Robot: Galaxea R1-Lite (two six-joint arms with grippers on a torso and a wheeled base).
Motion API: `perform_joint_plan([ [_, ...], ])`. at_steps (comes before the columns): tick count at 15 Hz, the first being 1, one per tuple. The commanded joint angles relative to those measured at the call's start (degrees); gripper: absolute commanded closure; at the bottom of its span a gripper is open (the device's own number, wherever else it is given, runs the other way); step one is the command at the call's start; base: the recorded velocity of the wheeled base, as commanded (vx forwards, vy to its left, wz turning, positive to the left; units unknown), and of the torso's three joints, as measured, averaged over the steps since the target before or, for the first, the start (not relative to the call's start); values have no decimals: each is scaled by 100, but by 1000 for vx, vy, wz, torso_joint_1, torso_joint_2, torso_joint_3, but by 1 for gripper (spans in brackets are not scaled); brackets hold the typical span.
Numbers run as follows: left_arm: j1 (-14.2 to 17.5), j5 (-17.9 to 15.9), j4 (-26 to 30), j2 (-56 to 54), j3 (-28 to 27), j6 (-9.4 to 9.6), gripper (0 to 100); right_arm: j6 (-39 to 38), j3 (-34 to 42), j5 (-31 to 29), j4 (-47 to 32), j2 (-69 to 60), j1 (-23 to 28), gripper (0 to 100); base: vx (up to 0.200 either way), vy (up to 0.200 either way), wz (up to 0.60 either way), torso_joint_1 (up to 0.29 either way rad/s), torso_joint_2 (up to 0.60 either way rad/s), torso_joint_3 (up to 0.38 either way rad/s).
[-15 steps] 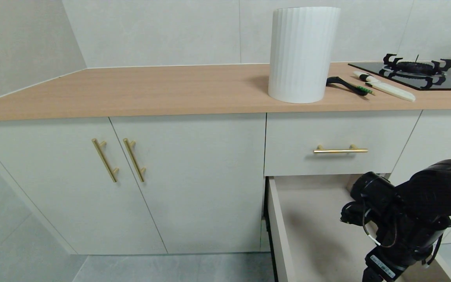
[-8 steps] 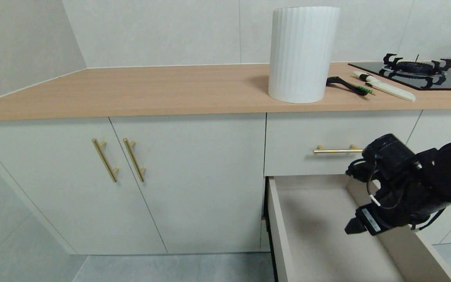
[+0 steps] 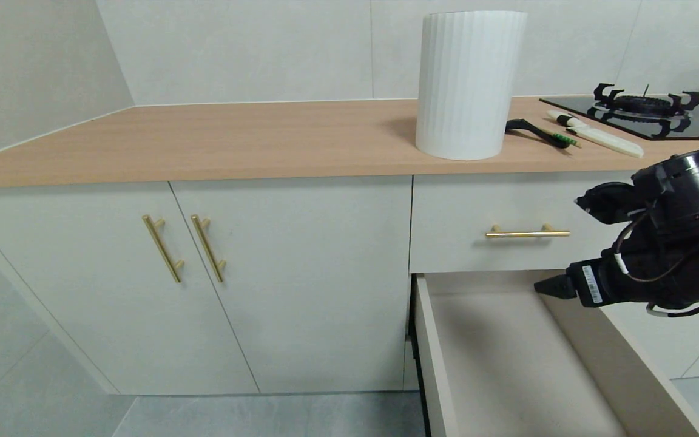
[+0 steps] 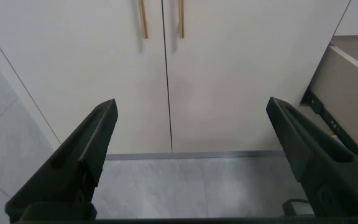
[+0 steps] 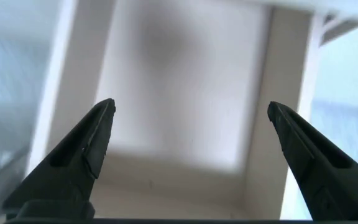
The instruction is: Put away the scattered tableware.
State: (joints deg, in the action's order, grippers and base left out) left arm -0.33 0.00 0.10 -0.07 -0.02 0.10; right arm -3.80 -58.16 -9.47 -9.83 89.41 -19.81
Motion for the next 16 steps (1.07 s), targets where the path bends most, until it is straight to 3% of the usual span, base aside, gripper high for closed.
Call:
perform_joint_plan([
  [1, -2, 0, -1, 7, 2, -1, 0, 20, 235, -2, 262, -310, 3, 0, 0, 0, 0, 0, 0, 0],
  [6, -2, 0, -1, 7, 2, -1, 0, 46, 543, -11, 991, -406, 3, 0, 0, 0, 0, 5, -17, -6],
  [10, -2, 0, -1, 7, 2, -1, 0, 46, 543, -11, 1000, -415, 39, 0, 0, 0, 0, 91, -259, -259],
  [16, -2, 0, -1, 7, -6, -1, 0, 55, 560, -11, 1229, -389, 153, 0, 0, 0, 0, 157, -510, -303],
])
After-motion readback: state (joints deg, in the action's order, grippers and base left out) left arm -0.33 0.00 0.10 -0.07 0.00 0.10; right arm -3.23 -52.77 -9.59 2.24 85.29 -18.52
